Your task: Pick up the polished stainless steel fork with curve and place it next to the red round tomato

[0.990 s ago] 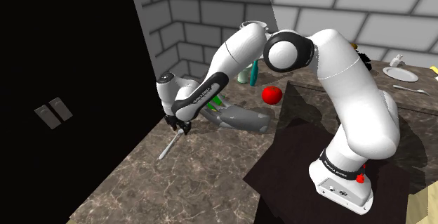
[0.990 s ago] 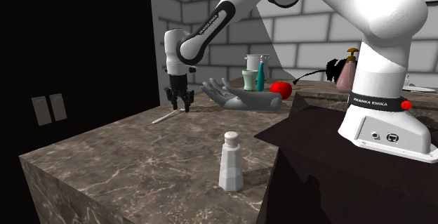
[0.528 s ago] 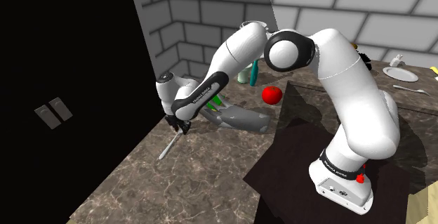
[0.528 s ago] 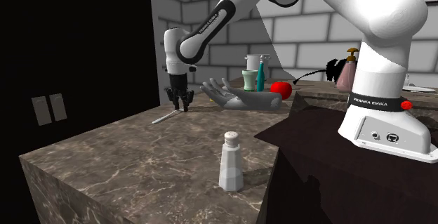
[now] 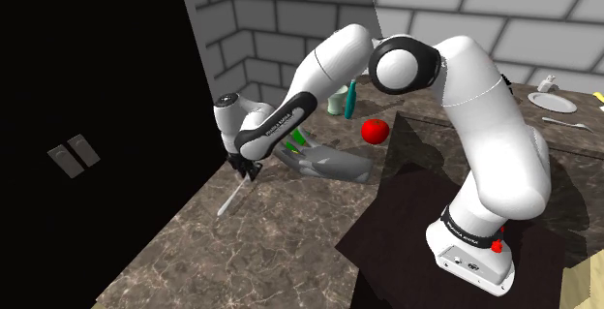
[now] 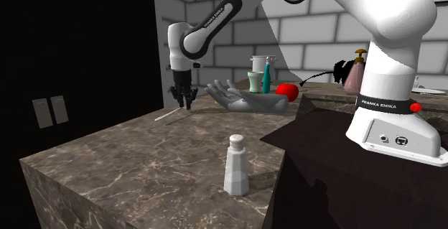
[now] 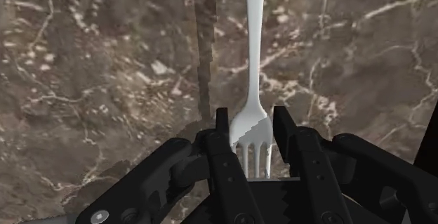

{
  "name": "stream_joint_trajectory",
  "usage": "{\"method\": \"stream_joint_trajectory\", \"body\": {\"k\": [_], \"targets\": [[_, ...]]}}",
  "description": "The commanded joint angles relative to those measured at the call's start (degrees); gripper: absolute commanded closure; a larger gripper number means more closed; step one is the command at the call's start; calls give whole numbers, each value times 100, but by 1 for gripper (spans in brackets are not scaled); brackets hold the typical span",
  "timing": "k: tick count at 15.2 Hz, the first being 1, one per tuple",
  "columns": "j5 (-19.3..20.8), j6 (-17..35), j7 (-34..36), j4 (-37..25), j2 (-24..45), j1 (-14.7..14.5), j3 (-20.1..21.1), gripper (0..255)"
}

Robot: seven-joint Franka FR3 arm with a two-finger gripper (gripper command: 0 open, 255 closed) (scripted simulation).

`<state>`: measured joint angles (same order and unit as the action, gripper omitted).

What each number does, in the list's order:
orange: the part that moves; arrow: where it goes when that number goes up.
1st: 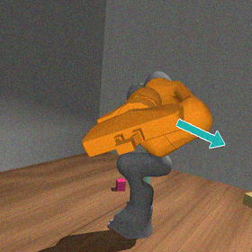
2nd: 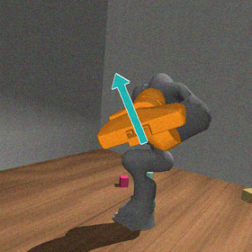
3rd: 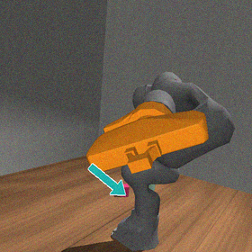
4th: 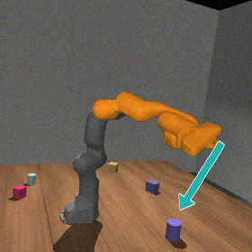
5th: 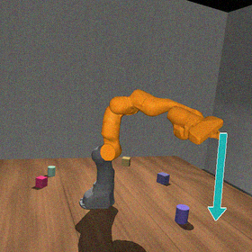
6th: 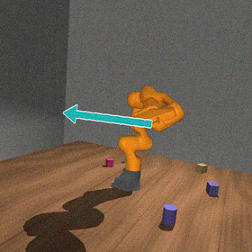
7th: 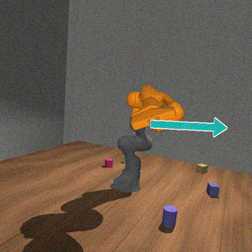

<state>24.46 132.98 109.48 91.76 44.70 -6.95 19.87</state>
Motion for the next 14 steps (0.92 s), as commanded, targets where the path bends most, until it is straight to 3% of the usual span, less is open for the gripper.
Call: {"method": "stream_joint_trajectory", "body": {"k": [1,14], "targets": [[-40,-90,-23,17,-107,21,37,255],[-306,-709,-209,6,-734,157,252,255]]}}
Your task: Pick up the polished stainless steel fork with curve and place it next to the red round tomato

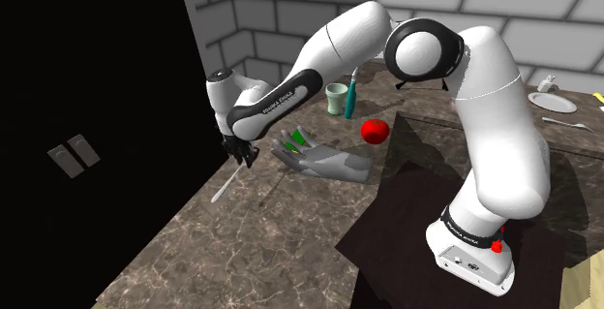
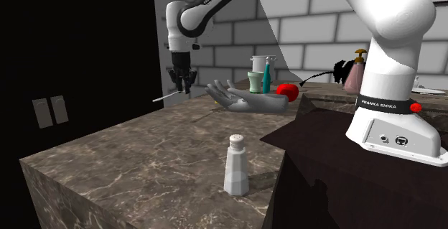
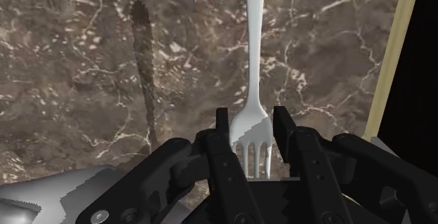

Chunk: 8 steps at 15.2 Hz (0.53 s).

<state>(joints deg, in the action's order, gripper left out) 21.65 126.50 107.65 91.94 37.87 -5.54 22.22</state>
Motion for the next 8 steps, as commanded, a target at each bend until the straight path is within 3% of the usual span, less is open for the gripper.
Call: {"method": "stream_joint_trajectory", "body": {"k": [1,8], "targets": [[-46,-112,-41,-22,-94,25,32,255],[-185,-487,-144,-135,-373,76,126,255]]}}
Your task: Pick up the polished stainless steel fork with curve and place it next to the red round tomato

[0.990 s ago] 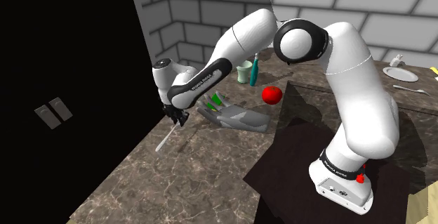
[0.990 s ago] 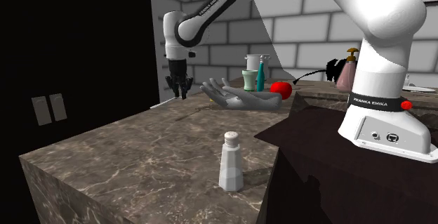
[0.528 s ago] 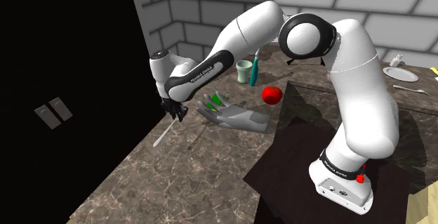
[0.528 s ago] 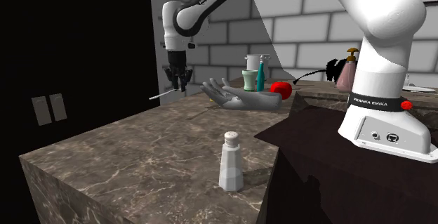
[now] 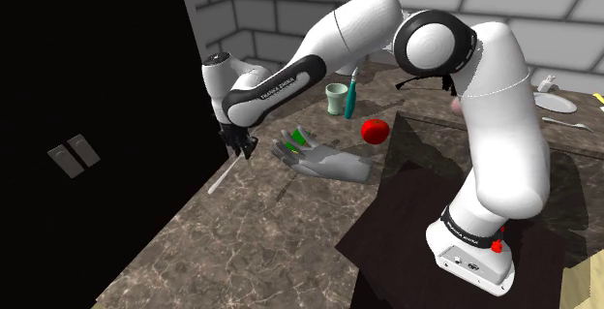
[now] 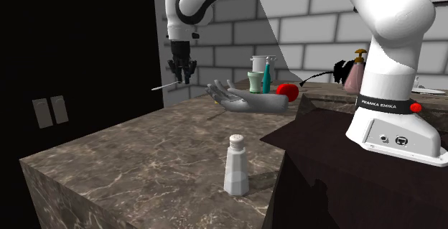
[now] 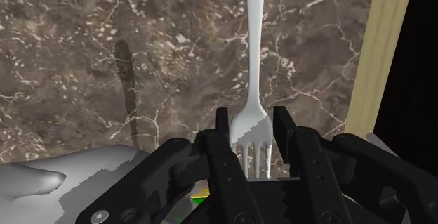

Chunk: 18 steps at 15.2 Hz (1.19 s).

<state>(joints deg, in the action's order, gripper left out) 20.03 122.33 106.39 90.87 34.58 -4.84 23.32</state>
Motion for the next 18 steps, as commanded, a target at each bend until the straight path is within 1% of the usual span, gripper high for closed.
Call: {"method": "stream_joint_trajectory", "body": {"k": [1,5,11,18], "targets": [[-43,-126,-32,-49,-80,12,27,255],[-116,-353,-88,-150,-217,32,72,255],[-305,19,-760,643,-736,744,18,255],[-511,308,-1635,1206,-1128,1492,-120,255]]}}
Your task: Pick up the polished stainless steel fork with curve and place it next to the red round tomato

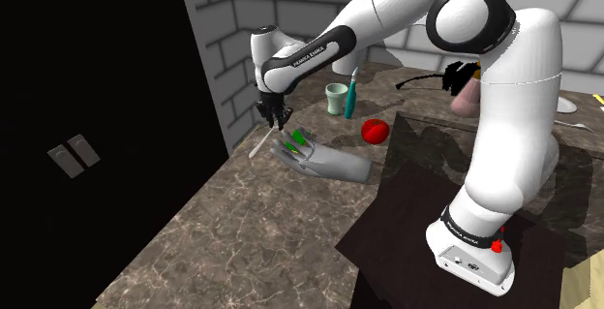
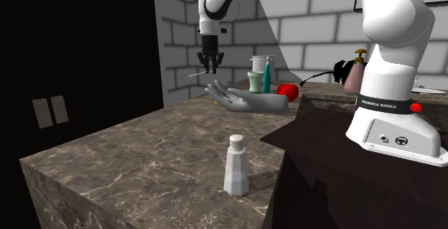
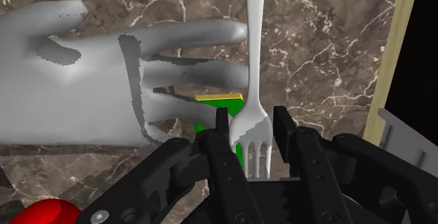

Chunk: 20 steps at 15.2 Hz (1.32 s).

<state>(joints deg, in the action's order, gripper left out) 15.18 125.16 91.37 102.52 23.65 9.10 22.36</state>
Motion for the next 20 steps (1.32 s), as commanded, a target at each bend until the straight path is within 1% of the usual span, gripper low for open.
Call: {"method": "stream_joint_trajectory", "body": {"k": [1,6,11,16,20], "targets": [[-51,54,-263,93,-72,199,-47,255],[-168,162,-915,244,-188,681,-188,255],[-259,204,-1564,222,-186,1132,-344,255],[-328,179,-2199,27,-68,1550,-507,255],[-369,107,-2689,-257,111,1865,-632,255]]}}
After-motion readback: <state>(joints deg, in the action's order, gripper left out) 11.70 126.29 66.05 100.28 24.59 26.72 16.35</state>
